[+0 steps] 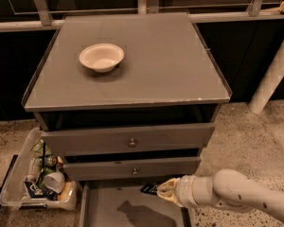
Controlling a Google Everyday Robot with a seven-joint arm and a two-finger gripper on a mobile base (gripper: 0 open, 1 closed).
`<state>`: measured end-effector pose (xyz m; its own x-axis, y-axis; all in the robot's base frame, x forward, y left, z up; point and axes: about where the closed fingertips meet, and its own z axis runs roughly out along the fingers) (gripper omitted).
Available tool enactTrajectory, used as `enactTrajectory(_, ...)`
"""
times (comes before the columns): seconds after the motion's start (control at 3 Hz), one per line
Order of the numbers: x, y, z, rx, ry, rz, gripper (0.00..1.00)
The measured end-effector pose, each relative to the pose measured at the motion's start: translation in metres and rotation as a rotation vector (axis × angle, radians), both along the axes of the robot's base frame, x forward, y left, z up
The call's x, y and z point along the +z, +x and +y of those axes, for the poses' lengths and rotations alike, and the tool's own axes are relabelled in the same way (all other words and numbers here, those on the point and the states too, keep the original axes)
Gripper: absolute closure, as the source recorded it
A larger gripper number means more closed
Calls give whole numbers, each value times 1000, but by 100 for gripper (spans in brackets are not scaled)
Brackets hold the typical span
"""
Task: Place rxbar blueberry into bottom drawer
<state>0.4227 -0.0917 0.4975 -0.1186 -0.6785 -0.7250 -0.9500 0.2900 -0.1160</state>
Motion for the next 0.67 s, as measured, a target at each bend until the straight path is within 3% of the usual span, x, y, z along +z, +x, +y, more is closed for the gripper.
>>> enactTrajectory(0.33,-37,3,10,15,-14,15,100)
enactTrajectory(0.67,-99,8,24,68,-3,30,100)
